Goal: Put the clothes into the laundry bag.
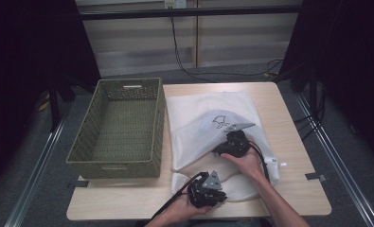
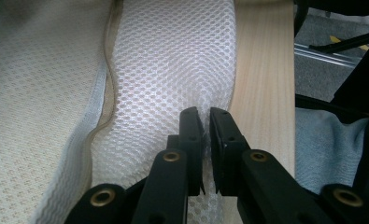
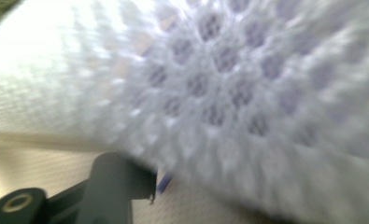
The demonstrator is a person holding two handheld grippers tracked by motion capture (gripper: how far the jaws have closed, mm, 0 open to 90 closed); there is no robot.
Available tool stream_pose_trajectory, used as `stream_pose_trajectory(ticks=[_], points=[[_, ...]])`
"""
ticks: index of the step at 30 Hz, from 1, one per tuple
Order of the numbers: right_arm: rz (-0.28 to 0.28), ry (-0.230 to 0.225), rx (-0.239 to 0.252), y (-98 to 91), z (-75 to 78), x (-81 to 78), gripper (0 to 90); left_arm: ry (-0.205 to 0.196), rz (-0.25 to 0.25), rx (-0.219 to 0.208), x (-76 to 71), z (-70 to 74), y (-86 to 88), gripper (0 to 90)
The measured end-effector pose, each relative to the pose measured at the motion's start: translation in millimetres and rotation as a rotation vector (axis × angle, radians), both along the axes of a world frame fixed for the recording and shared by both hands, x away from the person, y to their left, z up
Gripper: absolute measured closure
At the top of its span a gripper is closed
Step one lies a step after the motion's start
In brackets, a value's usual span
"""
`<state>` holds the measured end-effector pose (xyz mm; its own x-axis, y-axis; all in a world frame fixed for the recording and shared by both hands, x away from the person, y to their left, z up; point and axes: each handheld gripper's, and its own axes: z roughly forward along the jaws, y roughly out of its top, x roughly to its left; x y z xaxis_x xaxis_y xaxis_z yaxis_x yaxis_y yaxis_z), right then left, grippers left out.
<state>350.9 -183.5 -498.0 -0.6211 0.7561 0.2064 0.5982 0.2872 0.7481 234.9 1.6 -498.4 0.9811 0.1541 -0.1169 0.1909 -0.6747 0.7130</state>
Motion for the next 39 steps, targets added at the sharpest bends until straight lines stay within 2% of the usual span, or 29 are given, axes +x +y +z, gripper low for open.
stream_pose_trajectory(ticks=[2, 5, 9, 17, 23, 28, 30, 32, 33, 39], points=[[0.020, 0.022, 0.016, -3.0, 1.8, -3.9, 47.6, 0.003, 0.001, -0.001, 0.1, 0.0, 0.1, 84.4], [0.036, 0.021, 0.039, -7.4, 1.8, -9.7, 48.4, 0.004, 0.003, 0.001, 0.0, 0.0, 0.1, 84.4], [0.066, 0.025, 0.039, -11.7, 4.7, -20.6, 49.3, 0.004, 0.004, 0.001, 0.0, 0.0, 0.1, 84.4], [0.117, 0.000, 0.069, -26.8, 20.5, -44.2, 50.6, 0.011, 0.007, -0.009, -0.2, -0.5, -0.1, 84.4], [0.127, -0.060, 0.092, -39.7, 40.0, -55.0, 56.4, 0.010, 0.007, 0.003, 0.2, 0.1, 0.5, 84.3], [0.098, -0.117, 0.107, -49.5, 56.8, -45.0, 56.9, 0.008, 0.004, -0.001, 0.7, -0.1, 0.1, 84.3], [0.092, -0.127, 0.110, -49.4, 60.3, -37.1, 55.4, 0.012, 0.006, -0.009, 0.7, -0.9, 0.1, 84.2], [0.091, -0.128, 0.093, -46.1, 59.8, -28.7, 54.7, 0.011, 0.005, -0.007, 0.7, -0.7, 0.2, 84.2], [0.092, -0.126, 0.079, -43.7, 58.1, -24.3, 54.4, 0.015, 0.006, -0.019, 0.6, -1.6, -0.1, 84.2], [0.122, -0.047, 0.009, -31.7, 33.9, -2.7, 51.9, 0.011, 0.000, 0.012, 0.7, 0.7, 0.6, 83.8]])
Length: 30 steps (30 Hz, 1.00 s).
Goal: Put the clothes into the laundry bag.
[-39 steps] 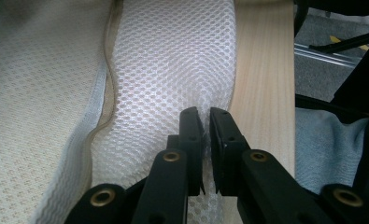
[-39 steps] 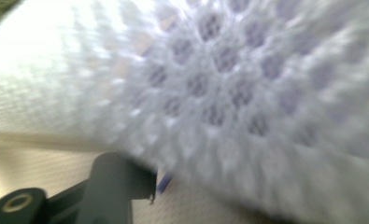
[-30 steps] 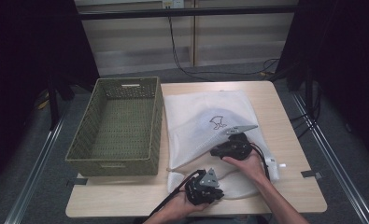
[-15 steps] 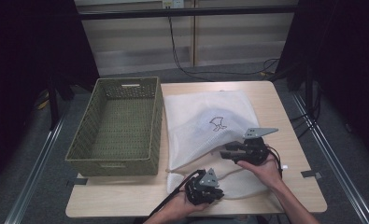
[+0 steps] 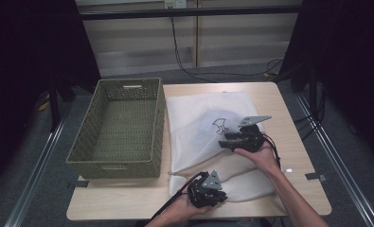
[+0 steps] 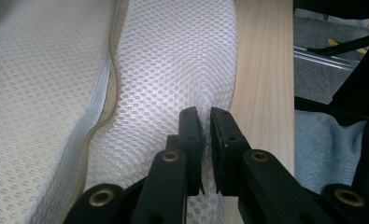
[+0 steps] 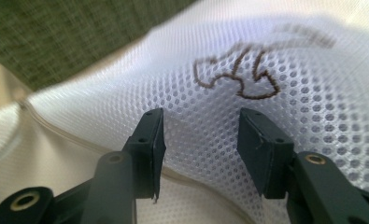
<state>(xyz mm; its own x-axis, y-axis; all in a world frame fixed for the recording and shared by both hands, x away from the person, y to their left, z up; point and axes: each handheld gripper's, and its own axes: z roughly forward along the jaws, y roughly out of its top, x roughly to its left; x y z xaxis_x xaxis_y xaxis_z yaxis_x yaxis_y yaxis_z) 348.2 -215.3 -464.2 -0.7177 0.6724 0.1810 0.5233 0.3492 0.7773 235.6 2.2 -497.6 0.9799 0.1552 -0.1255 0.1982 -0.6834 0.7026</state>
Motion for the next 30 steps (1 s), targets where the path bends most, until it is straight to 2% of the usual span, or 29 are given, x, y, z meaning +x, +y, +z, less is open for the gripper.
stream_pose_trajectory(ticks=[1, 2, 4, 11, 14, 16, 19, 22, 24, 25, 26, 27, 29, 30], points=[[0.001, 0.015, -0.014, 1.1, -5.0, 1.8, 51.8, -0.002, 0.002, 0.003, -0.1, 0.0, 0.1, 83.8], [0.009, 0.030, -0.023, 1.7, -9.6, 3.5, 51.6, -0.003, 0.004, -0.014, -0.4, -1.0, -0.4, 83.8], [0.018, 0.045, -0.022, 2.0, -15.9, 4.6, 51.7, -0.002, 0.004, -0.014, -0.4, -0.9, -0.4, 83.6], [0.066, 0.072, -0.081, 8.1, -28.3, 1.3, 55.8, -0.002, 0.007, -0.015, -0.5, -1.0, -0.5, 83.6], [0.098, 0.086, -0.114, 9.4, -32.6, -0.1, 58.2, 0.002, 0.007, -0.033, -0.5, -2.3, -0.7, 83.5], [0.103, 0.078, -0.136, 8.5, -34.1, -1.6, 60.0, 0.001, 0.007, -0.030, -0.4, -2.3, -0.5, 83.5], [0.113, 0.063, -0.140, 6.3, -35.8, -0.9, 64.1, -0.001, 0.006, -0.030, -0.3, -2.3, -0.5, 83.4], [0.109, 0.036, -0.166, 6.6, -36.2, -1.4, 71.0, -0.002, 0.001, -0.033, 0.0, -2.4, -0.6, 83.4], [0.101, 0.030, -0.169, 7.4, -36.2, -1.6, 75.9, -0.004, -0.008, -0.010, 1.0, -0.9, 0.0, 83.4], [0.095, 0.030, -0.185, 7.3, -35.5, -1.8, 78.7, -0.007, -0.011, -0.004, 1.3, -0.5, 0.0, 83.4], [0.089, 0.028, -0.195, 7.6, -35.0, -2.0, 80.8, -0.002, -0.007, -0.030, 1.3, -2.4, -0.4, 83.4], [0.090, 0.033, -0.194, 7.8, -34.7, -1.8, 85.0, -0.003, -0.008, -0.030, 1.6, -2.3, -0.2, 83.4], [0.069, 0.058, -0.204, 8.2, -33.1, -1.7, 87.3, -0.004, -0.015, -0.018, 3.5, -1.5, 0.4, 83.5], [0.070, 0.056, -0.200, 8.6, -33.1, -0.3, 88.2, 0.002, -0.013, -0.013, 4.4, -1.1, 1.0, 83.5]])
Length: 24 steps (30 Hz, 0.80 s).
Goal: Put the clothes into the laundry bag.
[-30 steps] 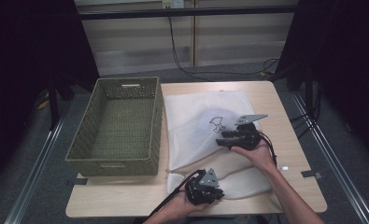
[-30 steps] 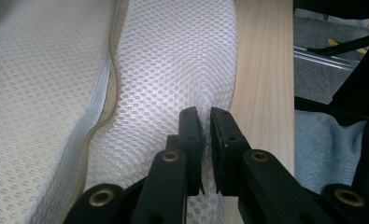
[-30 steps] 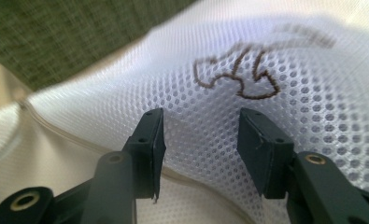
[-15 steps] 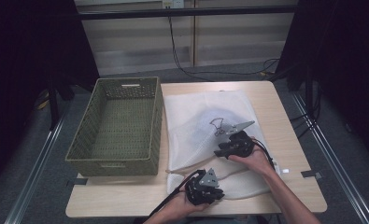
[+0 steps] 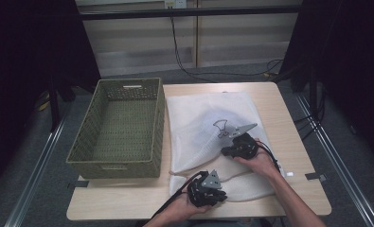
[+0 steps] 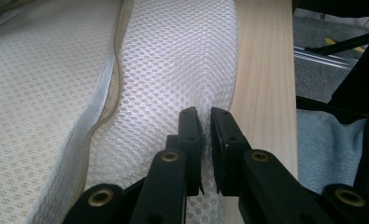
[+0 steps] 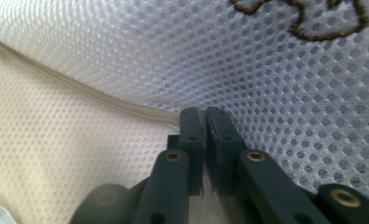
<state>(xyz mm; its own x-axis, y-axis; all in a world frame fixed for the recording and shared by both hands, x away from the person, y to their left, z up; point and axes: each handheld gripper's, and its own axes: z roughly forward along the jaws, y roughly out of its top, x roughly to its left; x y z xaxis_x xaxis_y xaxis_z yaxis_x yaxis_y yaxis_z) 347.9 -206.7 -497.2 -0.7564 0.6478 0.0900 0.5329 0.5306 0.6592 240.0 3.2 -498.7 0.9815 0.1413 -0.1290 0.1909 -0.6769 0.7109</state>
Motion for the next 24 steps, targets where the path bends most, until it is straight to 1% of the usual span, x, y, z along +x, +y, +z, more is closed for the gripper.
stream_pose_trajectory(ticks=[1, 2, 3, 4, 5, 8, 10, 12, 14, 16, 18, 19, 20, 21, 22, 23, 24], points=[[-0.008, 0.006, 0.000, 0.3, 0.5, 0.1, 88.5, -0.012, -0.004, 0.019, 1.6, 0.9, 0.9, 83.5], [-0.019, 0.017, 0.001, 0.1, 1.3, 0.3, 88.7, -0.003, 0.000, 0.004, 2.2, 0.2, 0.8, 83.6], [-0.018, 0.010, 0.000, -0.5, 1.9, 0.8, 88.8, -0.002, 0.001, 0.002, 3.0, -0.1, 1.1, 83.6], [-0.022, 0.014, 0.005, -1.2, 2.3, 1.0, 88.7, -0.002, 0.005, -0.014, 3.3, -1.4, 0.9, 83.6], [-0.028, 0.015, 0.012, -2.3, 2.8, 1.1, 88.7, 0.001, 0.004, -0.019, 3.7, -1.7, 1.0, 83.6], [-0.042, 0.029, 0.057, -5.4, 5.5, 0.5, 88.9, -0.002, 0.002, -0.021, 4.0, -1.9, 1.1, 83.6], [-0.044, 0.024, 0.072, -7.2, 9.3, -0.2, 89.1, -0.006, 0.005, -0.022, 3.5, -2.0, 1.0, 83.6], [-0.044, 0.015, 0.112, -9.5, 14.3, -0.4, 89.3, -0.014, 0.009, -0.015, 3.0, -1.7, 1.0, 83.5], [-0.047, 0.008, 0.140, -11.4, 20.9, -1.3, 89.3, -0.017, 0.013, -0.016, 2.3, -1.7, 1.0, 83.5], [-0.043, -0.003, 0.169, -13.5, 28.1, -2.9, 89.4, -0.019, 0.011, -0.014, 2.2, -1.5, 1.2, 83.5], [-0.037, -0.014, 0.195, -14.7, 34.8, -5.9, 89.5, -0.036, 0.001, 0.007, 2.5, -0.4, 1.8, 83.4], [-0.030, -0.022, 0.205, -15.3, 37.6, -7.7, 89.5, -0.025, 0.013, -0.016, 0.8, -1.7, 1.2, 83.2], [-0.024, -0.024, 0.216, -16.0, 40.4, -9.8, 89.5, -0.036, 0.014, -0.016, 0.4, -1.7, 0.9, 83.1], [-0.017, -0.027, 0.226, -16.6, 42.9, -11.9, 89.6, -0.037, 0.017, -0.024, -0.4, -2.2, 0.7, 83.1], [-0.016, -0.024, 0.237, -17.1, 45.3, -14.5, 89.6, -0.042, 0.016, -0.010, -0.7, -1.3, 0.9, 83.1], [-0.008, -0.026, 0.244, -17.5, 47.2, -16.8, 89.7, -0.043, 0.021, -0.021, -1.4, -2.2, 0.6, 83.1], [0.006, -0.031, 0.252, -17.7, 48.9, -19.0, 89.8, -0.046, 0.022, -0.018, -1.6, -2.1, 0.7, 83.1]])
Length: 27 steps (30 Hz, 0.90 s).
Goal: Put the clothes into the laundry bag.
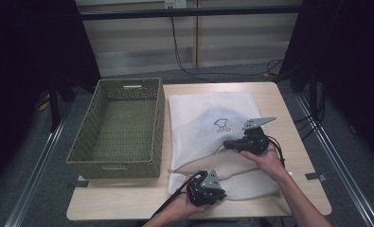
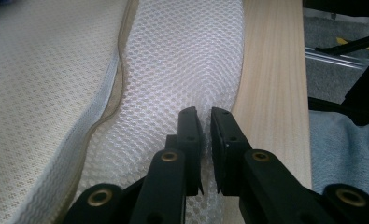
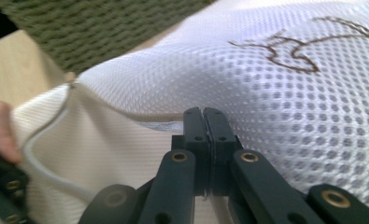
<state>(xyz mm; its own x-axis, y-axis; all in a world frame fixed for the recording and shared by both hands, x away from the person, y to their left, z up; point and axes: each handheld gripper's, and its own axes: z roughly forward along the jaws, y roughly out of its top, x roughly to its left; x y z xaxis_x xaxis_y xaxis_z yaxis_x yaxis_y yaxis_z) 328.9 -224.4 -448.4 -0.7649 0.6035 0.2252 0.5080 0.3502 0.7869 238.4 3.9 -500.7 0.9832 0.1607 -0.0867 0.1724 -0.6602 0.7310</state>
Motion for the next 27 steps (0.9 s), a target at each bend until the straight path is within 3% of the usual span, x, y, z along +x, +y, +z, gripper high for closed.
stream_pose_trajectory(ticks=[10, 13, 15, 27], points=[[0.047, -0.036, 0.030, 1.1, 16.1, -23.2, 89.9, 0.027, 0.004, -0.011, 1.5, -0.4, 0.3, 83.3], [0.051, -0.044, 0.042, 0.0, 19.1, -29.8, 89.9, 0.014, 0.008, 0.004, 1.3, 0.3, 0.4, 83.3], [0.053, -0.047, 0.048, -0.6, 19.9, -34.9, 89.9, 0.016, 0.011, -0.008, 0.9, -0.5, 0.1, 83.3], [0.105, -0.009, 0.001, 4.9, 1.6, -54.5, 90.0, 0.016, 0.021, -0.010, 0.5, -0.6, 0.3, 83.5]])
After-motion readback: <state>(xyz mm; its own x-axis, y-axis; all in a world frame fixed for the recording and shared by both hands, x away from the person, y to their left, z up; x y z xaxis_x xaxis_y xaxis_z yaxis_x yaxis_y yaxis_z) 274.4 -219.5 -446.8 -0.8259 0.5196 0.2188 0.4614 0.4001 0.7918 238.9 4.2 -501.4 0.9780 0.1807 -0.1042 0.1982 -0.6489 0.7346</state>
